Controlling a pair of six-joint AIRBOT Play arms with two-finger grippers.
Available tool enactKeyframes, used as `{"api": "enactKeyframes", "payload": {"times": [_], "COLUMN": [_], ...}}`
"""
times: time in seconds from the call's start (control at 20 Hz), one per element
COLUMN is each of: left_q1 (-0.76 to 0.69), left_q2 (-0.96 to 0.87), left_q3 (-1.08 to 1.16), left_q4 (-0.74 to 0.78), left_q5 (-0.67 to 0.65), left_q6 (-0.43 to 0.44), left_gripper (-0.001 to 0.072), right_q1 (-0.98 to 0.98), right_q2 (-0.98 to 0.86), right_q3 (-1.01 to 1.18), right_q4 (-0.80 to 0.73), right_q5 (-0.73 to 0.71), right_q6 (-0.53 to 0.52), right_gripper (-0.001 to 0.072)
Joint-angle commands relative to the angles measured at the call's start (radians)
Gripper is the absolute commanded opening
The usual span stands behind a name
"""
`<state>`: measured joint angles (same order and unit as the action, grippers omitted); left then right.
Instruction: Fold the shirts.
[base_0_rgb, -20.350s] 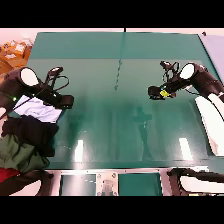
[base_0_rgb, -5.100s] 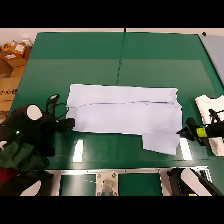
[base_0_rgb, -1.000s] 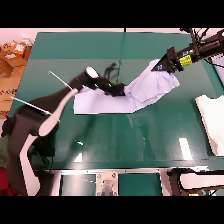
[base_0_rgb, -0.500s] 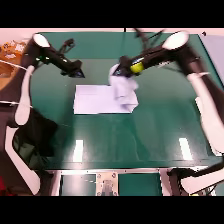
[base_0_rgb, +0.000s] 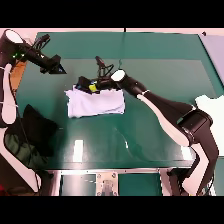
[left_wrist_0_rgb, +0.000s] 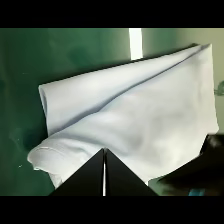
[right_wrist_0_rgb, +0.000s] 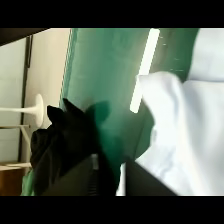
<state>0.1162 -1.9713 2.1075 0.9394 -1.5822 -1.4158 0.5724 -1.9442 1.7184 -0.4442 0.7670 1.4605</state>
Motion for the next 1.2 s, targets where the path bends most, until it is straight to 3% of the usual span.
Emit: {"api": "enactKeyframes", "payload": {"times": [0.0, 0.2, 0.3, 0.35, 0.4, 0.45, 0.6, 1.05, 1.1, 1.15], "left_q1": [0.010, 0.010, 0.010, 0.010, 0.010, 0.010, 0.010, 0.010, 0.010, 0.010], "left_q2": [0.001, 0.001, 0.001, 0.001, 0.001, 0.001, 0.001, 0.001, 0.001, 0.001], "left_q3": [0.001, 0.001, 0.001, 0.001, 0.001, 0.001, 0.001, 0.000, 0.000, 0.000], "left_q4": [0.001, 0.005, 0.005, 0.005, 0.005, 0.005, 0.005, 0.004, 0.004, 0.004], "left_q5": [0.010, 0.011, 0.018, 0.024, 0.031, 0.036, 0.043, 0.043, 0.039, 0.032], "left_q6": [0.001, 0.001, 0.002, 0.002, 0.002, 0.002, 0.002, 0.002, 0.002, 0.002], "left_gripper": [0.0025, 0.0025, 0.0025, 0.0025, 0.0025, 0.0025, 0.0025, 0.0025, 0.0025, 0.0025], "right_q1": [-0.137, -0.336, -0.430, -0.471, -0.510, -0.541, -0.569, -0.358, -0.341, -0.327], "right_q2": [-0.009, 0.085, 0.162, 0.184, 0.193, 0.192, 0.185, 0.006, 0.003, 0.003], "right_q3": [-0.002, -0.127, -0.236, -0.274, -0.301, -0.315, -0.362, -0.341, -0.321, -0.294], "right_q4": [0.024, -0.064, -0.100, -0.100, -0.100, -0.101, -0.178, -0.098, -0.087, -0.080], "right_q5": [0.217, 0.312, 0.340, 0.372, 0.414, 0.455, 0.484, 0.382, 0.382, 0.387], "right_q6": [-0.003, -0.006, -0.077, -0.121, -0.162, -0.196, -0.246, -0.296, -0.296, -0.295], "right_gripper": [0.0074, 0.0074, 0.0110, 0.0295, 0.0583, 0.0617, 0.0617, 0.0616, 0.0596, 0.0352]}}
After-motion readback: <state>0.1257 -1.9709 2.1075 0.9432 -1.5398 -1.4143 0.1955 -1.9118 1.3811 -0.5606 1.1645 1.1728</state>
